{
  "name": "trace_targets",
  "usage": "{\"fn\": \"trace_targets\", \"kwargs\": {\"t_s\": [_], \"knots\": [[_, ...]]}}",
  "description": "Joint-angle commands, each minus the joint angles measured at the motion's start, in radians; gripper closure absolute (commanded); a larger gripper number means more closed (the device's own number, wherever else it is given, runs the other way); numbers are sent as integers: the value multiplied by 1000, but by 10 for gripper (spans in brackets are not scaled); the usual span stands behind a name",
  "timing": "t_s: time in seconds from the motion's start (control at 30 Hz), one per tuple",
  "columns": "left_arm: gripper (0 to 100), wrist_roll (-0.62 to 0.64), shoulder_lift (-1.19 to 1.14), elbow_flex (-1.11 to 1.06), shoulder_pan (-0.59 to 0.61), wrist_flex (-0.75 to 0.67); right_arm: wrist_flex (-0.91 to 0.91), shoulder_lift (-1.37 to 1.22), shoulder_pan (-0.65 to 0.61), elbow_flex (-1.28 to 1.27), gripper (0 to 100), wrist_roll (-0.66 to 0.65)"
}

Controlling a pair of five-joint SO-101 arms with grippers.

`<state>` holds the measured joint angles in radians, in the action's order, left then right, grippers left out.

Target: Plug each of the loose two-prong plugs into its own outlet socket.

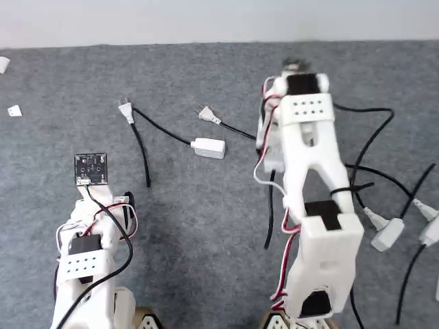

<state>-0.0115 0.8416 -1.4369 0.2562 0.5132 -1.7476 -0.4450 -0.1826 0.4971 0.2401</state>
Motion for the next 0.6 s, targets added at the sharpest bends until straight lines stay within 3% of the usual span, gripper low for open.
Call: {"fn": "trace_targets", "kwargs": {"t_s": [0.0, 0.3, 0.47, 0.57], "knots": [[825, 9, 11, 54, 6, -25, 88, 148, -33, -178, 991, 5], [825, 9, 11, 54, 8, -20, 613, 371, -176, -842, 991, -126], [825, 9, 11, 53, 8, -18, 743, 435, -202, -1016, 978, -215], [825, 9, 11, 53, 8, -18, 745, 435, -202, -1020, 891, -247]]}}
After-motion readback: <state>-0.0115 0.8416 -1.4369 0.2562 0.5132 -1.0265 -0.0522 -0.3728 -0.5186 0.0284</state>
